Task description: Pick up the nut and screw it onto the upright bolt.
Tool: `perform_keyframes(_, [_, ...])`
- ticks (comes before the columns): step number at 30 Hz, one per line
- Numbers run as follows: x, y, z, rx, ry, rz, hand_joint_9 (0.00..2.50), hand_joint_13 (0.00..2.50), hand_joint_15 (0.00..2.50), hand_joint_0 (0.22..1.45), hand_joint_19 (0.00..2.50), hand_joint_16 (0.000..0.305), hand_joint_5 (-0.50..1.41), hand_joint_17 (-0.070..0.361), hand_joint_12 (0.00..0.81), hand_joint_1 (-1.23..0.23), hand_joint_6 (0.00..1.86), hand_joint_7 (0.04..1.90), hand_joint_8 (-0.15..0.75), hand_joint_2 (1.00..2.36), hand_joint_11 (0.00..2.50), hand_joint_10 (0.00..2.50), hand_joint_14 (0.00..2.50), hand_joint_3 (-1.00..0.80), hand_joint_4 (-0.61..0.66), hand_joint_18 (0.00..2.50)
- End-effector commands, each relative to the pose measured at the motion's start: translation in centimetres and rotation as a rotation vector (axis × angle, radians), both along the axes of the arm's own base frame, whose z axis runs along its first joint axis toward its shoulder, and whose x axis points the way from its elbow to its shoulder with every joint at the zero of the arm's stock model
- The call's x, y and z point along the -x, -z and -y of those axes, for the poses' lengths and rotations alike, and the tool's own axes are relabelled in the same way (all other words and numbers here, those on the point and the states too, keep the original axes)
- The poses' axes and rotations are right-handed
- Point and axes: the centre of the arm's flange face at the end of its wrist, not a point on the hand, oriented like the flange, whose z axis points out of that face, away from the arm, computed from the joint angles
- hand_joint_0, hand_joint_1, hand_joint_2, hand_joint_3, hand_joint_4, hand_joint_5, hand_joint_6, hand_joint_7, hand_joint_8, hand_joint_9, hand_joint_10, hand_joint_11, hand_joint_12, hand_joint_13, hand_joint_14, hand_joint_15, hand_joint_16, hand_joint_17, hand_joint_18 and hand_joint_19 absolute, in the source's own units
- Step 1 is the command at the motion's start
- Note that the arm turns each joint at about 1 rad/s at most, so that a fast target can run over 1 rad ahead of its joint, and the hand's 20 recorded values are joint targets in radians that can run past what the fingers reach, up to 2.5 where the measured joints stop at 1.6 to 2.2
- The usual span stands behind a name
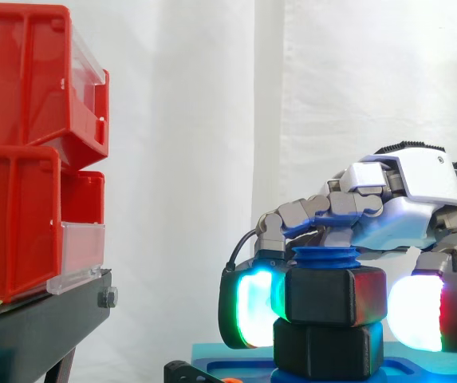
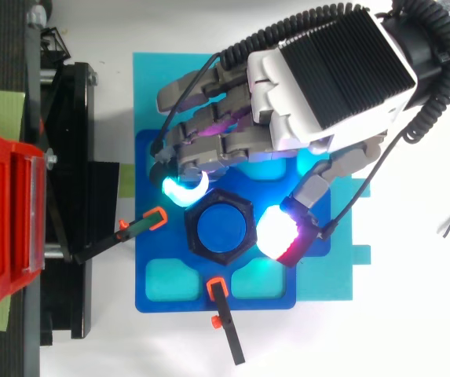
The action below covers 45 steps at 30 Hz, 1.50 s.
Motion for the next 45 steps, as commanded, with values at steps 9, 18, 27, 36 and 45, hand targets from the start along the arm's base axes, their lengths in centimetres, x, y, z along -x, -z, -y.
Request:
perform_keyframes(9, [0.0, 0.0, 0.1, 0.001, 0.002, -0.001, 0.51, 0.18, 0.00, 0.45, 0.00, 0.049, -0.19, 0.110, 0.375, -0.57, 0.50, 0.70, 0.239, 1.00, 0.00, 0.00, 0.00, -0.50, 0.15, 0.00])
perform_keyframes(18, [0.0, -0.1, 0.5, -0.001, 0.006, 0.004, 0.34, 0.03, 0.00, 0.45, 0.00, 0.051, -0.23, 0.116, 0.382, -0.51, 0.50, 0.62, 0.235, 1.00, 0.00, 0.00, 0.00, -0.50, 0.11, 0.00])
perform_keyframes(27, [-0.5, -2.2, 2.1, -0.004, 0.026, 0.040, 0.32, 0.03, 0.00, 0.45, 0.00, 0.052, -0.23, 0.117, 0.383, -0.51, 0.50, 0.63, 0.234, 1.00, 0.00, 0.00, 0.00, -0.50, 0.11, 0.00])
perform_keyframes(36, [-0.6, -5.4, 3.9, 0.014, 0.024, 0.068, 0.30, 0.01, 0.00, 0.44, 0.00, 0.053, -0.23, 0.119, 0.388, -0.50, 0.50, 0.63, 0.235, 1.00, 0.00, 0.00, 0.00, -0.50, 0.11, 0.00])
perform_keyframes(45, [2.0, -10.6, 4.4, 0.065, 0.038, 0.068, 0.27, 0.00, 0.00, 0.44, 0.00, 0.054, -0.24, 0.122, 0.389, -0.51, 0.50, 0.62, 0.232, 1.00, 0.00, 0.00, 0.00, -0.50, 0.11, 0.00])
